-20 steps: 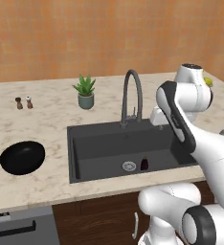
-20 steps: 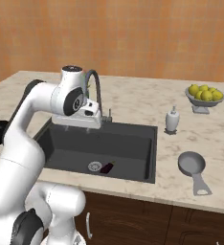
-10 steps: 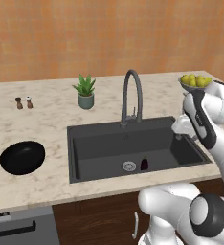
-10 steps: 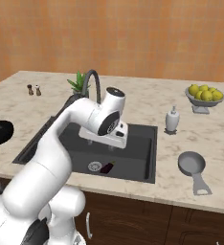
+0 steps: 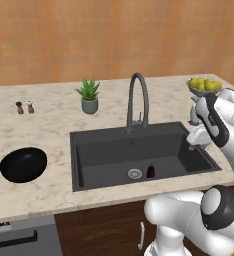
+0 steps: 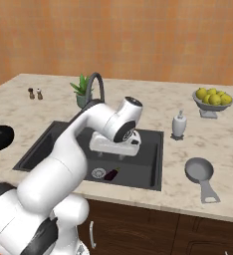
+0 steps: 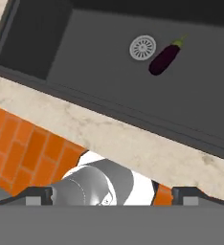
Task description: Pick the eggplant from the sink and place it in the bowl. Then pick the bowl and place it in the microwave. Then close the microwave door and press the start button.
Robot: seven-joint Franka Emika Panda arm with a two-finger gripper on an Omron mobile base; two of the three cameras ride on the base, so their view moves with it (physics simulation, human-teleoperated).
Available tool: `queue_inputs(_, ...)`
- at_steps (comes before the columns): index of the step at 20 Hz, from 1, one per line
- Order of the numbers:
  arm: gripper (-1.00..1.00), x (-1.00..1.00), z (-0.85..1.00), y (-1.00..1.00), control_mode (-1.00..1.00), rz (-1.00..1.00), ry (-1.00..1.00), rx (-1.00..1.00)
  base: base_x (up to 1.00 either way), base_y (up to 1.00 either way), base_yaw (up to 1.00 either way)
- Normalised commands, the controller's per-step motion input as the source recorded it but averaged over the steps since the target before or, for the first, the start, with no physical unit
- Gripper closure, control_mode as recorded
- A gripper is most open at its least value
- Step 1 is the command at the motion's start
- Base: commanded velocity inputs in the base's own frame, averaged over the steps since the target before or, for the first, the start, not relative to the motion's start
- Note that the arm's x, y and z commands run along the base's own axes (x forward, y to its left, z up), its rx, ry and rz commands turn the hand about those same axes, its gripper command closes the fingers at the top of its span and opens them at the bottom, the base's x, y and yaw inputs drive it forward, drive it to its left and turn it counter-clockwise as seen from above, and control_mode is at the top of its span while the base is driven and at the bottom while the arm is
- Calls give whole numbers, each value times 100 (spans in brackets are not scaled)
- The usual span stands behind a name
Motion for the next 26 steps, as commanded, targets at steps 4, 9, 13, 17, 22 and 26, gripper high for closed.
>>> queue_inputs(4, -100, 2, -13, 0, -100, 44, -14, 0, 0, 0, 0)
queue_inputs(9, -100, 0, -11, 3, -100, 45, -23, 0, 0, 0, 0)
queue_inputs(13, -100, 15, -6, 17, -100, 46, -24, 0, 0, 0, 0)
queue_inputs(17, -100, 23, 0, 13, -100, 50, -21, 0, 0, 0, 0)
queue_inputs(22, -100, 18, -5, -2, -100, 56, -10, 0, 0, 0, 0)
queue_inputs(26, -100, 40, -12, 0, -100, 47, -2, 1, 0, 0, 0)
